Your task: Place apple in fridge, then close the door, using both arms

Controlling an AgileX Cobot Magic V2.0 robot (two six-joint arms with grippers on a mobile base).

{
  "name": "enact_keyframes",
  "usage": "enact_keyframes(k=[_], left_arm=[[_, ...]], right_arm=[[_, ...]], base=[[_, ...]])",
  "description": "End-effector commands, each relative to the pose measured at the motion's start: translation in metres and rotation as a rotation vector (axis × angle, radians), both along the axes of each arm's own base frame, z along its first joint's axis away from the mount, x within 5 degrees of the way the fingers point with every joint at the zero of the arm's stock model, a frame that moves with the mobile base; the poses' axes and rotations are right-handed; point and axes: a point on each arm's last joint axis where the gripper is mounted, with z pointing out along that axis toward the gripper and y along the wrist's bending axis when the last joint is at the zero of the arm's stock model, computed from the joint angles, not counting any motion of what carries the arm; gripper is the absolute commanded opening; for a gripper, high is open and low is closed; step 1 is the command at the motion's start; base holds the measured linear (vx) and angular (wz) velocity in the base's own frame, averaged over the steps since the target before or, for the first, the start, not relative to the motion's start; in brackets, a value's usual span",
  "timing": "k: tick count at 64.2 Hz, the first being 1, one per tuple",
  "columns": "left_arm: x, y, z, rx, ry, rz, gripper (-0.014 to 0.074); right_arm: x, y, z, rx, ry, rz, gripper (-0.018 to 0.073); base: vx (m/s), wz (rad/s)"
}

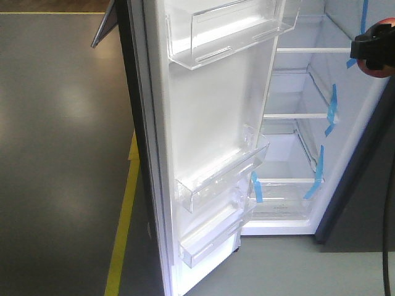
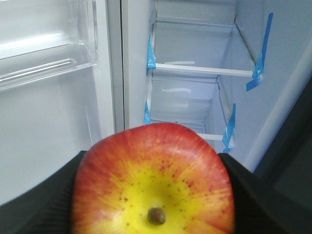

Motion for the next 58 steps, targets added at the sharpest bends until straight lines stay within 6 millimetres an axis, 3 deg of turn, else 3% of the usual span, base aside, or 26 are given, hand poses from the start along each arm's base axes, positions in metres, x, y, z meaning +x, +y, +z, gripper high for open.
enact_keyframes(k=[1,58], left_arm=[[0.0005,-0.0019,-0.0028,-0.001,-0.055,-0.022,-0.0006],[0.0005,-0.0019,-0.0028,-0.001,-0.055,-0.022,-0.0006]], right_arm=[[-0.0076,-0.0011,0.0270,-0.007,-0.146,-0.002,0.0071],[-0.0076,-0.0011,0.0270,-0.007,-0.146,-0.002,0.0071]], base=[[0.06,-0.01],[0.08,-0.02]])
